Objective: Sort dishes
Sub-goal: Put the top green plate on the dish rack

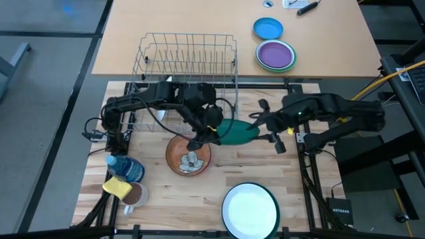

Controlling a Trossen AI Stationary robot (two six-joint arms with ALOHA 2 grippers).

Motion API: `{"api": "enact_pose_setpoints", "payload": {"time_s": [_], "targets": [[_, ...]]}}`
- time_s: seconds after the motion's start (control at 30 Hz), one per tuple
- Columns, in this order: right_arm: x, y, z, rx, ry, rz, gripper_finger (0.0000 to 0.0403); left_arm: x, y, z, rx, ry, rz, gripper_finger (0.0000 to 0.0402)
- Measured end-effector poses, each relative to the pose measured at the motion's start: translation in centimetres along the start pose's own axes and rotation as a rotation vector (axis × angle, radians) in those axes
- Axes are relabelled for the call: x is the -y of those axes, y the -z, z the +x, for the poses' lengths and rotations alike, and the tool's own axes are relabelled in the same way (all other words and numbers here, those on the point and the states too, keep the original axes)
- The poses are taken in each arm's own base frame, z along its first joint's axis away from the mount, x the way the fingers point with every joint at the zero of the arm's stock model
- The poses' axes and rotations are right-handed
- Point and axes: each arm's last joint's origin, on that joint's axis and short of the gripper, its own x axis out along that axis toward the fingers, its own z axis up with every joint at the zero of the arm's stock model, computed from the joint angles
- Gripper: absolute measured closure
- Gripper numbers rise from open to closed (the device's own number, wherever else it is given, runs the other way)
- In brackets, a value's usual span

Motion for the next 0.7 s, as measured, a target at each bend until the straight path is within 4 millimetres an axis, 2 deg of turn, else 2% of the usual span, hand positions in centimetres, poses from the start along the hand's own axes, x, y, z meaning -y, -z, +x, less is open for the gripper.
{"api": "enact_pose_setpoints", "payload": {"time_s": [0.37,0.47,0.63,0.7], "targets": [[0.0,1.0,3.4,-0.145,-0.133,0.096,0.0256,0.2,-0.1,0.1,0.005,-0.002,0.011,0.0401],[0.1,1.1,4.2,-0.165,-0.134,0.096,0.029,0.2,0.0,0.1,-0.002,0.0,0.006,0.0401],[0.1,1.1,4.6,-0.176,-0.119,0.052,0.0377,0.2,0.0,0.1,-0.006,0.004,-0.007,0.0401],[0.1,1.1,4.6,-0.173,-0.119,0.018,0.0379,0.2,0.0,0.1,-0.002,0.0,-0.005,0.0396]]}}
